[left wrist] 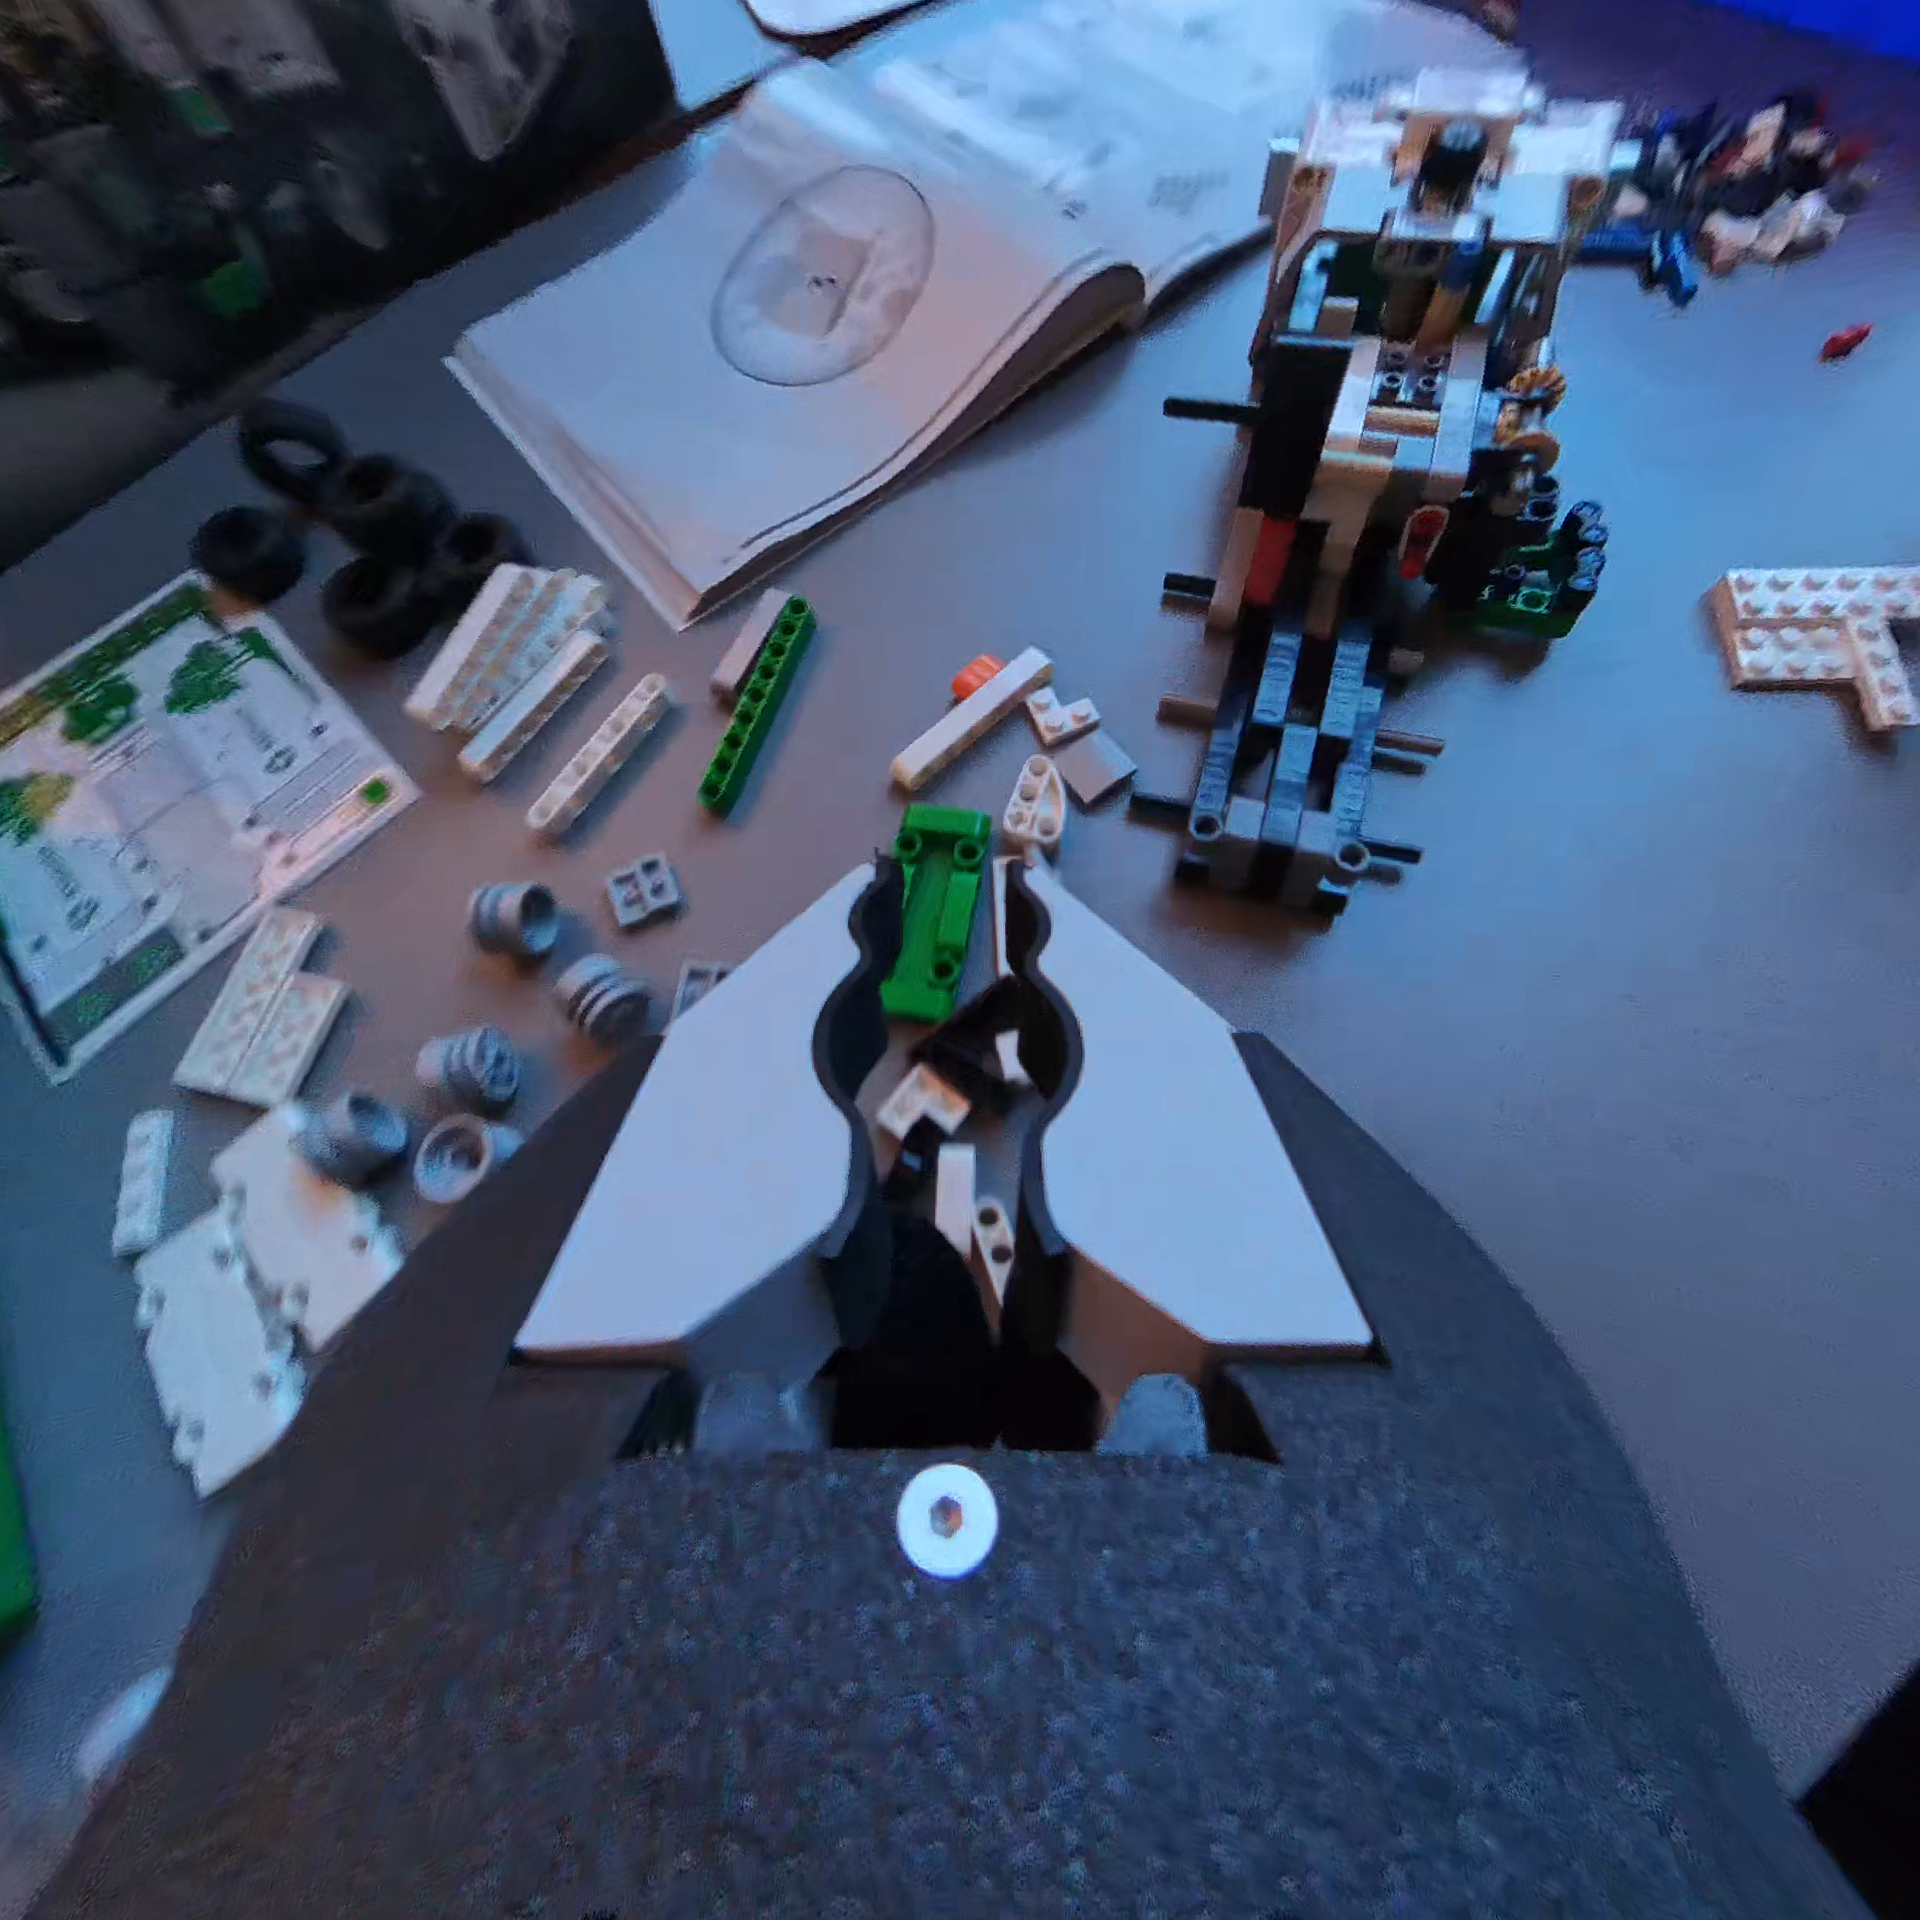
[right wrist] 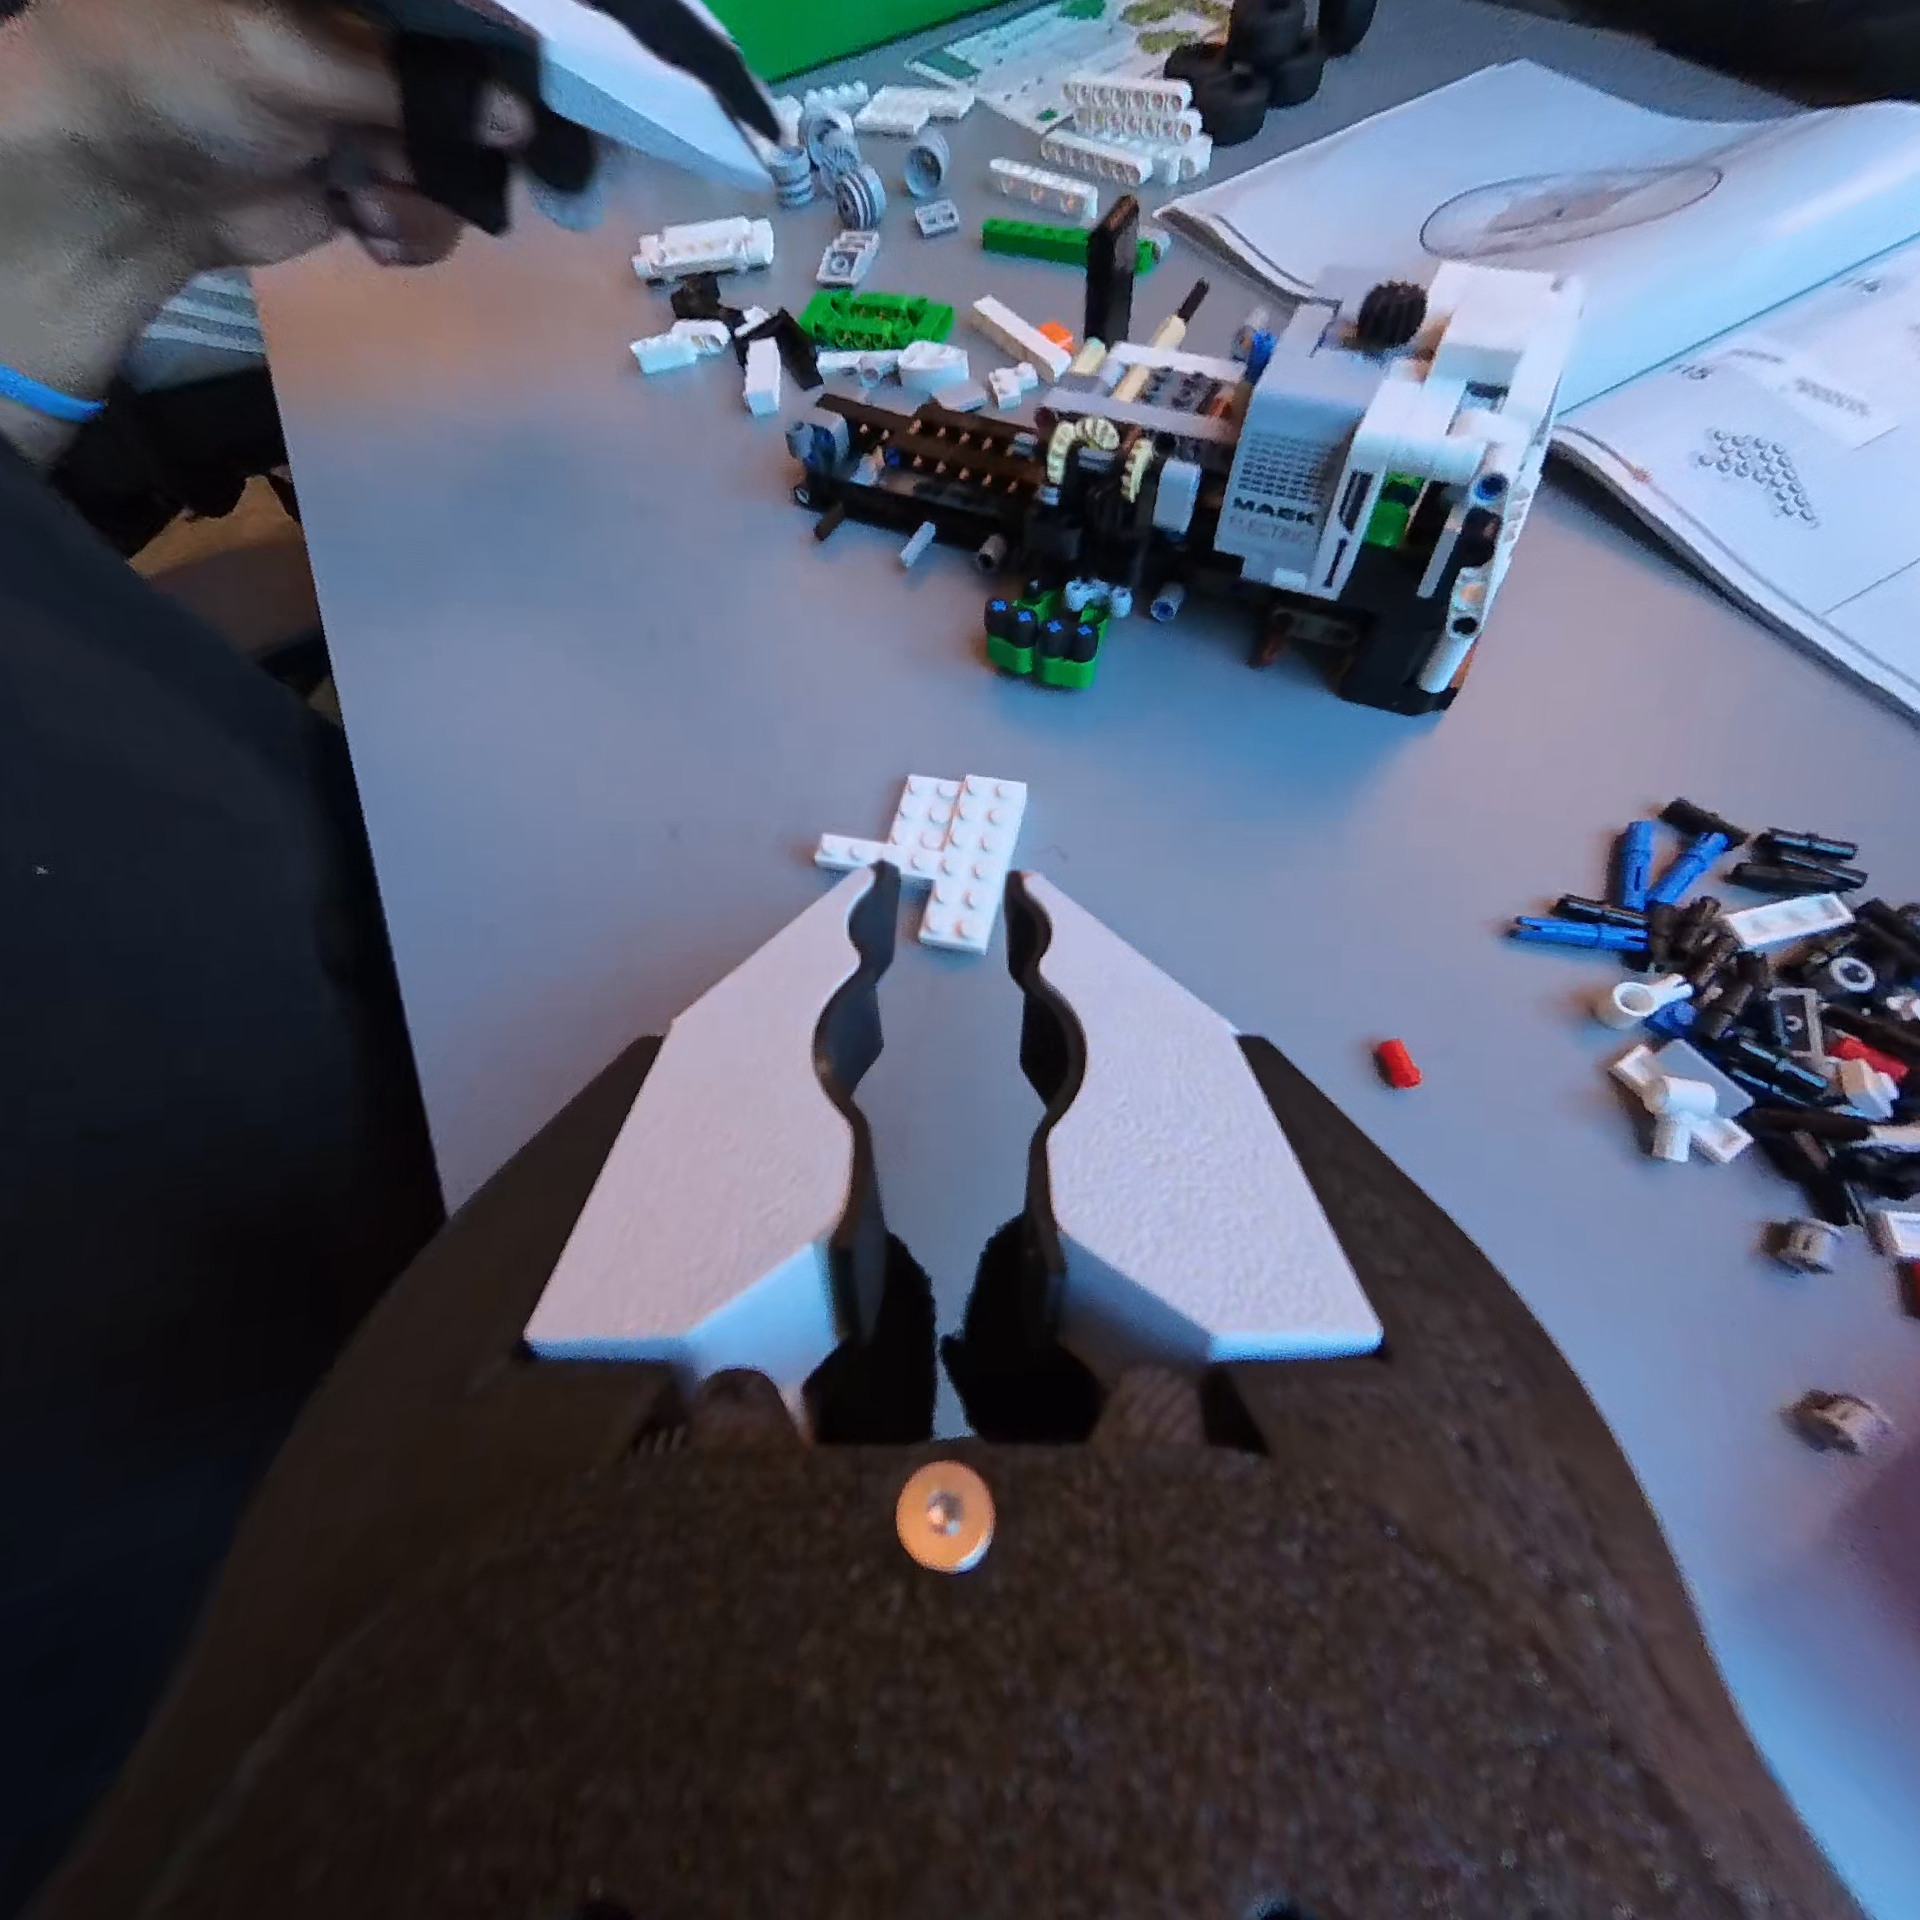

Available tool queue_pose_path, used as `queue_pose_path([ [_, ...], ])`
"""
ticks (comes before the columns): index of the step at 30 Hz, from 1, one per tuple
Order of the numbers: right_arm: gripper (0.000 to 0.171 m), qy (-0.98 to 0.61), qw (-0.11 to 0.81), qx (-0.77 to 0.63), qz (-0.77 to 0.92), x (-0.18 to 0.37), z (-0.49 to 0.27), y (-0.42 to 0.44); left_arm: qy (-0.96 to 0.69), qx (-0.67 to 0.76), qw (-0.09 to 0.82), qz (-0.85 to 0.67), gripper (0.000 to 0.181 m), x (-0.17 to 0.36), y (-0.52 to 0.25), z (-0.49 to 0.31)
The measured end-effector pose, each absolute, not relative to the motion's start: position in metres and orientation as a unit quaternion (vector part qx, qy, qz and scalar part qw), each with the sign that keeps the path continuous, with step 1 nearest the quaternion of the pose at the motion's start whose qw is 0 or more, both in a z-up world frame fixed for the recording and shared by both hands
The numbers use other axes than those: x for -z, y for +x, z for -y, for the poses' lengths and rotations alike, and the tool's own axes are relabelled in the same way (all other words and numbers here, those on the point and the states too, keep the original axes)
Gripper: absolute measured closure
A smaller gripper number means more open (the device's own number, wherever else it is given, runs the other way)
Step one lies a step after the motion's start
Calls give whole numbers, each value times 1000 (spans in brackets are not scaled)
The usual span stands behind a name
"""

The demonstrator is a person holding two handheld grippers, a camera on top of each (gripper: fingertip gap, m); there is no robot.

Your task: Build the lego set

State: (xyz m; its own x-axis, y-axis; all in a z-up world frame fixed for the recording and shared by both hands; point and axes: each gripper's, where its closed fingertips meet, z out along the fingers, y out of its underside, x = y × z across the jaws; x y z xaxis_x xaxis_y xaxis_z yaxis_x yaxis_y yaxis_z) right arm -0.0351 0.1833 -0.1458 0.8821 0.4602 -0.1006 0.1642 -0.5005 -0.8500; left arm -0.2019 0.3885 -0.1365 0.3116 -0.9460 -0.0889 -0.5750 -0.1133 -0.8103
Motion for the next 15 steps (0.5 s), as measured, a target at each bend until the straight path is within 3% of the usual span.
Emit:
queue_pose_path([
  [6,152,-853,469,-144,178,144,-178,-41,-735,258,282,-560,155,162,-142,-385],
  [15,152,-854,481,-150,129,144,-169,-22,-770,256,264,-522,157,179,-123,-385],
])
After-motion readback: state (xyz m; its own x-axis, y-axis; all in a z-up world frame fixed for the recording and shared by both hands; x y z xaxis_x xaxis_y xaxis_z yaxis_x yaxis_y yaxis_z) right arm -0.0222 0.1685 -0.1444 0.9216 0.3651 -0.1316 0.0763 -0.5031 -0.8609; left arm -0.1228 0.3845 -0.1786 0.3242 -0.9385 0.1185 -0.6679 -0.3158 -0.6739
